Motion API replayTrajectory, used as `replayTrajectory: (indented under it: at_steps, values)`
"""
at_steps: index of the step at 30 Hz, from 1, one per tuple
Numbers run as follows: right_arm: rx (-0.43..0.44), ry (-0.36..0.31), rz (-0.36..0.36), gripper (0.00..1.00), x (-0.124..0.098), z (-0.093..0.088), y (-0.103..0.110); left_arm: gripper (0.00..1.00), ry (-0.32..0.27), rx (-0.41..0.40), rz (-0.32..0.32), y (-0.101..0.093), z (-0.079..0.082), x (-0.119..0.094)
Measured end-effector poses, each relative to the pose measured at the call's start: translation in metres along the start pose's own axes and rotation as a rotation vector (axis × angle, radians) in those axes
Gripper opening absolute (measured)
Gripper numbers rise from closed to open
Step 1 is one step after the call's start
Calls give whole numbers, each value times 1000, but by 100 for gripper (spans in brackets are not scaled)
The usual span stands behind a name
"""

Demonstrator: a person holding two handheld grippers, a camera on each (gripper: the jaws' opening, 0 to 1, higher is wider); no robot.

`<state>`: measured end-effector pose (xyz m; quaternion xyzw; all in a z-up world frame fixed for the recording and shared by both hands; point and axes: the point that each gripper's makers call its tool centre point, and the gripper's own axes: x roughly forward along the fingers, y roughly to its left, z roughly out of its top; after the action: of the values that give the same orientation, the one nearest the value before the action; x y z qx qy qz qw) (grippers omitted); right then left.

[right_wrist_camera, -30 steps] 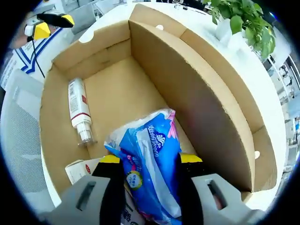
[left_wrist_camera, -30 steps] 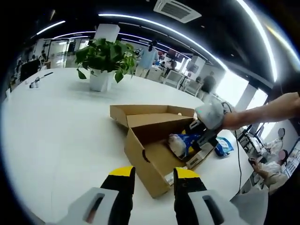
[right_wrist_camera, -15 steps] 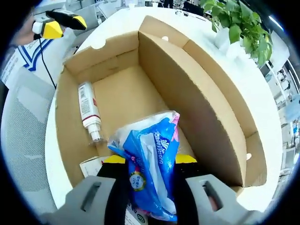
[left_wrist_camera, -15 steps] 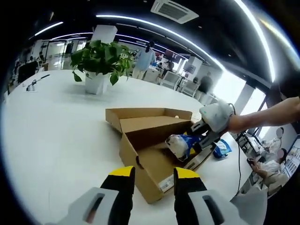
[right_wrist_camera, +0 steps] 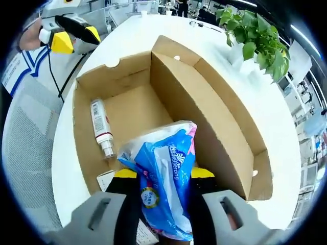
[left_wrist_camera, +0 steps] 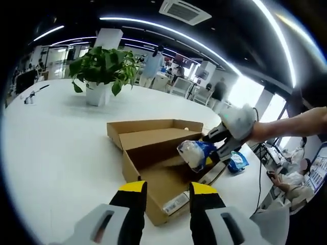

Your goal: Operate the shoe box by opening the lid, removing the specified soft item, and placing it in the target area until the item is outside and the box remains undamaged.

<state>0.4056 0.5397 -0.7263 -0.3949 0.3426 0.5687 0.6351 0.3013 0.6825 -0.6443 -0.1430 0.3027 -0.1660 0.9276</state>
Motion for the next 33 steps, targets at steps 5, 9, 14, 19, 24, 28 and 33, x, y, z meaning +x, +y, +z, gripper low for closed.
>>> replayTrajectory:
  at_steps: [5, 9, 14, 19, 24, 28, 33]
  values:
    - [-30, -10, -21, 31, -11, 3, 1, 33, -1, 10, -6, -10, 2, -4]
    - [-36, -18, -35, 31, -20, 6, 0, 33, -2, 16, -11, -15, 4, -6]
    - [-57, -27, -52, 31, -32, 10, -1, 33, -5, 24, -17, -19, 8, -7]
    - [-54, -35, -67, 31, -43, 11, -3, 33, -2, 35, -27, -25, 9, -7]
    - [-41, -40, -87, 31, -55, 5, -8, 33, 2, 47, -35, -28, 11, -8]
    - [13, -79, -103, 31, -67, 7, -14, 33, 1, 48, -39, -30, 13, -8]
    - [5, -72, -127, 31, -80, 0, -20, 33, 2, 54, -48, -36, 17, -6]
